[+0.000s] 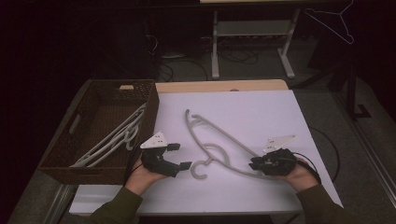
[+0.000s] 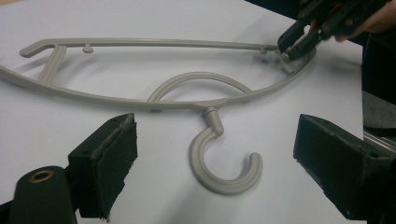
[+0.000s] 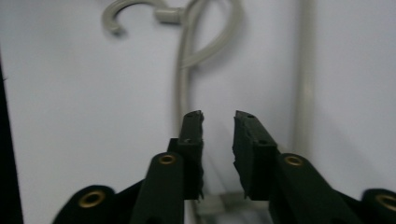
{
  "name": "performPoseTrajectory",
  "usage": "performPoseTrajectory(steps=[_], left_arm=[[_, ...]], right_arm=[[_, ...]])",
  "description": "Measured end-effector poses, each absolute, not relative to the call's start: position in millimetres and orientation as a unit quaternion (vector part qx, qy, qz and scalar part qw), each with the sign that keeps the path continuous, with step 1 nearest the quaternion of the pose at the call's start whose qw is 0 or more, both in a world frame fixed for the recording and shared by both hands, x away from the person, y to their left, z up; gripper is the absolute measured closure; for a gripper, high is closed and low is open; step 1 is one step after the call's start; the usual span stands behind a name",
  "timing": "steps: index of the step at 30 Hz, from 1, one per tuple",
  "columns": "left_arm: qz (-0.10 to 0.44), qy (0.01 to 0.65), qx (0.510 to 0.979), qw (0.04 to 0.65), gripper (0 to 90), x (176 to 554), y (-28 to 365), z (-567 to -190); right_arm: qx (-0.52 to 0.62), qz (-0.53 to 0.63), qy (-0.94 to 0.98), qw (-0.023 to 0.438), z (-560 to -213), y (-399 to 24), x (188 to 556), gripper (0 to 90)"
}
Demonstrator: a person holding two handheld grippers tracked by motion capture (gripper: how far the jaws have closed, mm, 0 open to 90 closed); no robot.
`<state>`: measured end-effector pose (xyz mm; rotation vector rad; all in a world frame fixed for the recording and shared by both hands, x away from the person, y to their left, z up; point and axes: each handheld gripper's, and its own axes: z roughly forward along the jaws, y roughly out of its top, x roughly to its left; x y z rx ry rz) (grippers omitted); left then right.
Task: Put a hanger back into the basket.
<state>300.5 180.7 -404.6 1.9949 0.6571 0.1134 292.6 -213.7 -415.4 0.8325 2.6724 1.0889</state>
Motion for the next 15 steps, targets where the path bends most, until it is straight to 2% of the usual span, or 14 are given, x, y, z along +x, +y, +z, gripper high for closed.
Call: performPoseTrajectory(steps=[1,7,15], left_arm=[[0.046,0.271,0.824,0.496,13.3,300.2,180.2,-405.3],[0.046,0.264,0.830,0.489,13.3,300.2,178.2,-407.5],[0.044,0.266,0.832,0.485,13.3,300.9,177.1,-411.0]], right_arm=[[0.290,0.356,0.885,0.081,-413.7,-224.2,292.3,81.4],[0.319,0.352,0.875,0.089,-413.2,-246.2,283.9,88.8],[0.326,0.336,0.880,0.075,-427.5,-245.2,275.2,89.6]])
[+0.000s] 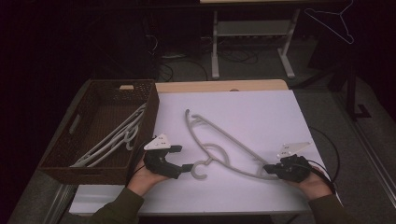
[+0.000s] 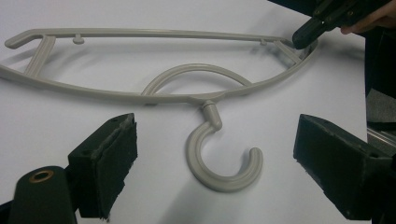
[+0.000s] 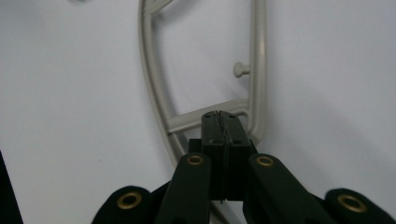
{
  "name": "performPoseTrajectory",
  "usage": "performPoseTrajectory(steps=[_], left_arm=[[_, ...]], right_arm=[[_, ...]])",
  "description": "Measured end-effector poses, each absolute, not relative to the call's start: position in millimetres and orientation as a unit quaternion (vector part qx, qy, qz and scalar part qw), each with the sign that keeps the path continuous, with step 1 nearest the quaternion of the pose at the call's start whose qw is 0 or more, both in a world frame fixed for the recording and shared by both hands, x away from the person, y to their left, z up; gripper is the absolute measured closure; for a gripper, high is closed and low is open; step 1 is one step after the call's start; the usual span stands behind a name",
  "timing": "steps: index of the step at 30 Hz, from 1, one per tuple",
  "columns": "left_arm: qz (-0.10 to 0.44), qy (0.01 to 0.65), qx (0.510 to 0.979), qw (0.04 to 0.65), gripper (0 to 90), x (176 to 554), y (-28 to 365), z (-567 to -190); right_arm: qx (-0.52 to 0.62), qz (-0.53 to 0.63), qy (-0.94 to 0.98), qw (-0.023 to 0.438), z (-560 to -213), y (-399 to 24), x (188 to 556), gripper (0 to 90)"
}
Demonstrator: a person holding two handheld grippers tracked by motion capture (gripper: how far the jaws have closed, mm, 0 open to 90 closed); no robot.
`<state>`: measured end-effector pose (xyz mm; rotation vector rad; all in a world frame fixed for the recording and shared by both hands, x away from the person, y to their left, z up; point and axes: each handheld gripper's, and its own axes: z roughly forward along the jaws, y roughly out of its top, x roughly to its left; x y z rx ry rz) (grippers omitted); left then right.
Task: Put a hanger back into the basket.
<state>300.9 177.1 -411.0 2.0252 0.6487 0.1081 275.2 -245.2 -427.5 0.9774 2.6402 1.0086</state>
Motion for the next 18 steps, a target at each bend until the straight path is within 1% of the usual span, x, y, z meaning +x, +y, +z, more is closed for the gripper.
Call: performPoseTrajectory(steps=[4,8,10,11,12,18], left_arm=[[0.044,0.268,0.832,0.484,13.3,301.1,177.9,-411.5],[0.044,0.270,0.831,0.485,13.3,301.8,178.4,-412.1],[0.043,0.270,0.831,0.484,13.3,302.0,178.2,-412.4],[0.043,0.270,0.831,0.483,13.3,302.1,178.1,-412.5],[0.043,0.271,0.831,0.484,13.3,302.1,177.9,-412.7],[0.042,0.272,0.832,0.482,13.3,302.3,177.0,-414.0]], right_arm=[[0.325,0.317,0.888,0.076,-429.2,-239.5,275.5,89.7],[0.329,0.295,0.892,0.099,-431.6,-241.8,282.1,89.7],[0.334,0.291,0.890,0.111,-431.7,-245.2,290.2,89.7],[0.342,0.287,0.886,0.122,-432.0,-250.0,301.2,89.8],[0.342,0.287,0.886,0.122,-432.0,-250.0,301.2,89.7],[0.380,0.284,0.868,0.145,-435.8,-268.0,338.4,89.8]])
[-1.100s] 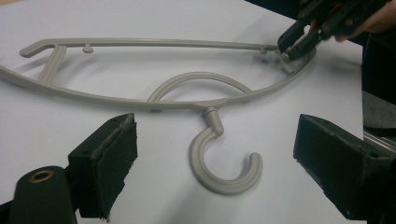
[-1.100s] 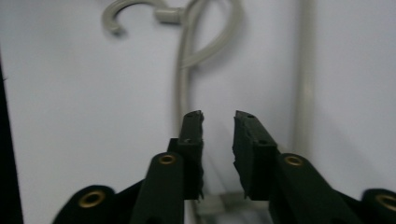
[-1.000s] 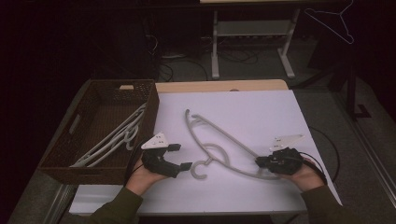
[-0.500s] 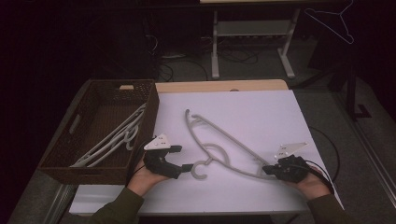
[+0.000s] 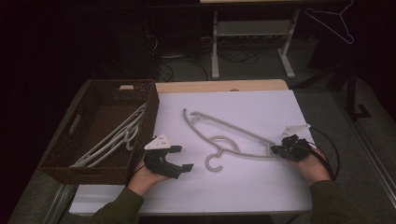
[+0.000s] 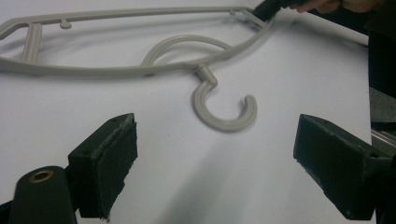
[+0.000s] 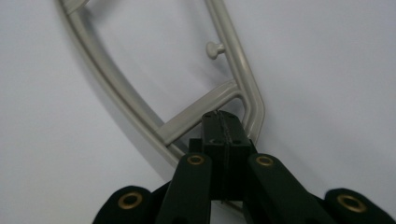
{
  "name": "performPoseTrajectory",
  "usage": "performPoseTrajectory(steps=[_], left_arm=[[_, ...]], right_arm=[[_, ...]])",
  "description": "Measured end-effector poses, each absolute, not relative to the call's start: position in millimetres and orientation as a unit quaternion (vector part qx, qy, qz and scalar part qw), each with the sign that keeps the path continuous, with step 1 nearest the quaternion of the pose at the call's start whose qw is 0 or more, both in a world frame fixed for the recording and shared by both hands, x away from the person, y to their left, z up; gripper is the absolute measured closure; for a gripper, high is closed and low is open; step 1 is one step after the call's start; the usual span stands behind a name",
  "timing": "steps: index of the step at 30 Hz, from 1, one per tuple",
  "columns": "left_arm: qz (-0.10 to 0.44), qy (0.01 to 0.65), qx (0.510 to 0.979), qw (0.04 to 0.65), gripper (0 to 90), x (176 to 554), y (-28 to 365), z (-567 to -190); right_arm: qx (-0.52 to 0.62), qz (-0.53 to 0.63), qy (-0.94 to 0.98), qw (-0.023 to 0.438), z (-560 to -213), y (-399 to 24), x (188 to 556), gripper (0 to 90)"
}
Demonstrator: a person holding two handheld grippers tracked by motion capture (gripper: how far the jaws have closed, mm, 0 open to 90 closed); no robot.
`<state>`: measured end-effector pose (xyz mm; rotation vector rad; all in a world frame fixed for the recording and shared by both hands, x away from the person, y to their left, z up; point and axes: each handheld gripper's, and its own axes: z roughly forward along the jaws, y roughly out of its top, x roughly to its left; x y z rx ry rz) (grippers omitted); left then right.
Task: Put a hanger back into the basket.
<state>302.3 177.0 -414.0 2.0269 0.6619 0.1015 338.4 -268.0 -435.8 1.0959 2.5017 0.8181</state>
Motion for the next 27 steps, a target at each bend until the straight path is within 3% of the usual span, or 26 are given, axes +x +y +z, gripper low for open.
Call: performPoseTrajectory(steps=[5,9,19,27], left_arm=[[0.042,0.272,0.831,0.484,13.3,302.5,178.6,-414.1],[0.045,0.274,0.832,0.480,13.3,303.4,179.3,-414.3],[0.048,0.274,0.830,0.484,13.3,303.5,181.3,-413.9],[0.048,0.267,0.830,0.486,13.3,301.0,179.3,-412.5]], right_arm=[[0.396,0.304,0.854,0.147,-431.1,-276.2,349.3,89.8],[0.384,0.338,0.848,0.140,-417.6,-259.0,350.4,89.6],[0.314,0.402,0.855,0.096,-406.1,-153.2,389.6,89.5],[0.280,0.393,0.874,0.066,-416.8,-78.4,416.0,76.9]])
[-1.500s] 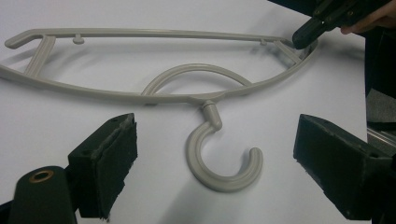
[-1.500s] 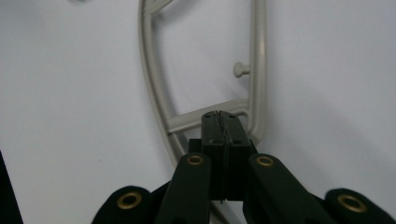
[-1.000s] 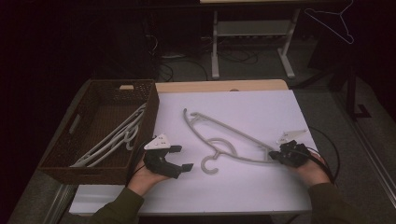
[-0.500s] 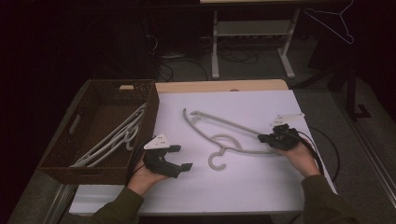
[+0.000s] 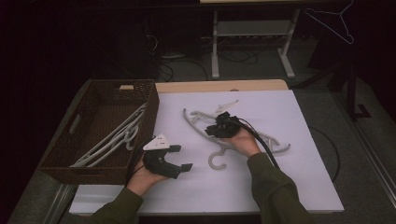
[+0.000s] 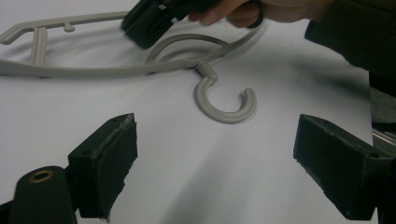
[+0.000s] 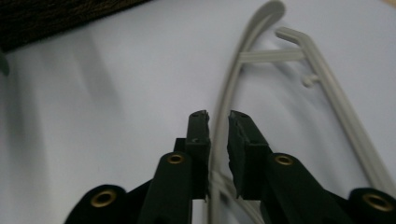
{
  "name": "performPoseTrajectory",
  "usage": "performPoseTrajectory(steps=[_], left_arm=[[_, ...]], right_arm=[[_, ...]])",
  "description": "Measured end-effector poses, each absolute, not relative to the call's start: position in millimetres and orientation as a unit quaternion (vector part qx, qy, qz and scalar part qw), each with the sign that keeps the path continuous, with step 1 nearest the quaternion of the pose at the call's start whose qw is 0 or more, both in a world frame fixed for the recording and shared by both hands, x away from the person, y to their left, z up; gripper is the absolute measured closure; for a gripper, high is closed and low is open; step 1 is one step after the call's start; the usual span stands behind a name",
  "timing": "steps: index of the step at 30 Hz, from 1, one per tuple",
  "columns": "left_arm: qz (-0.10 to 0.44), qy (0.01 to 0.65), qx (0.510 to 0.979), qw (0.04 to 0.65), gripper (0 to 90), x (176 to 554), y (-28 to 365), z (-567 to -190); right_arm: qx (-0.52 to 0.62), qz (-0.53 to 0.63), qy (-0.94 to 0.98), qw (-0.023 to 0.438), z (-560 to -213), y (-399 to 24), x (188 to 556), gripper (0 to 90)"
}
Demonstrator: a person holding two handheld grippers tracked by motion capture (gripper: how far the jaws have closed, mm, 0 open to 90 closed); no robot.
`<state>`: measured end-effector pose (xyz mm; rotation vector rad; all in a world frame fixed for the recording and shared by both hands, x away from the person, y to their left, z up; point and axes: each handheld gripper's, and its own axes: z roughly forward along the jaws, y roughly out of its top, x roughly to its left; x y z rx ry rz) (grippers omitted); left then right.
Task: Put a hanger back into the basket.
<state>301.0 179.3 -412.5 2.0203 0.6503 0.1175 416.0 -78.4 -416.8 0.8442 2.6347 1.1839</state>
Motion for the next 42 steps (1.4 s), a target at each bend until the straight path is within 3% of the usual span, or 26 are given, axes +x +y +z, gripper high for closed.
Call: performPoseTrajectory(steps=[6,13,20,38,41,42], left_arm=[[0.050,0.266,0.832,0.484,13.3,301.3,179.2,-413.1],[0.048,0.268,0.831,0.484,13.3,300.6,179.1,-413.3],[0.051,0.268,0.830,0.486,13.3,301.2,180.8,-412.5],[0.060,0.276,0.827,0.486,13.3,301.7,184.6,-409.7],[0.059,0.275,0.827,0.486,13.3,301.7,183.9,-410.1],[0.059,0.275,0.828,0.486,13.3,301.8,183.9,-410.0]], right_arm=[[0.282,0.372,0.882,0.065,-427.2,-53.3,426.6,69.2],[0.272,0.334,0.899,0.084,-438.9,-45.0,432.1,77.6],[0.248,0.339,0.905,0.063,-438.4,-44.7,423.7,78.9],[0.071,0.345,0.936,-0.024,-437.4,-72.6,310.3,81.0],[0.070,0.351,0.933,-0.022,-438.6,-77.2,303.3,79.1],[0.076,0.353,0.933,-0.018,-437.7,-78.5,302.3,74.8]])
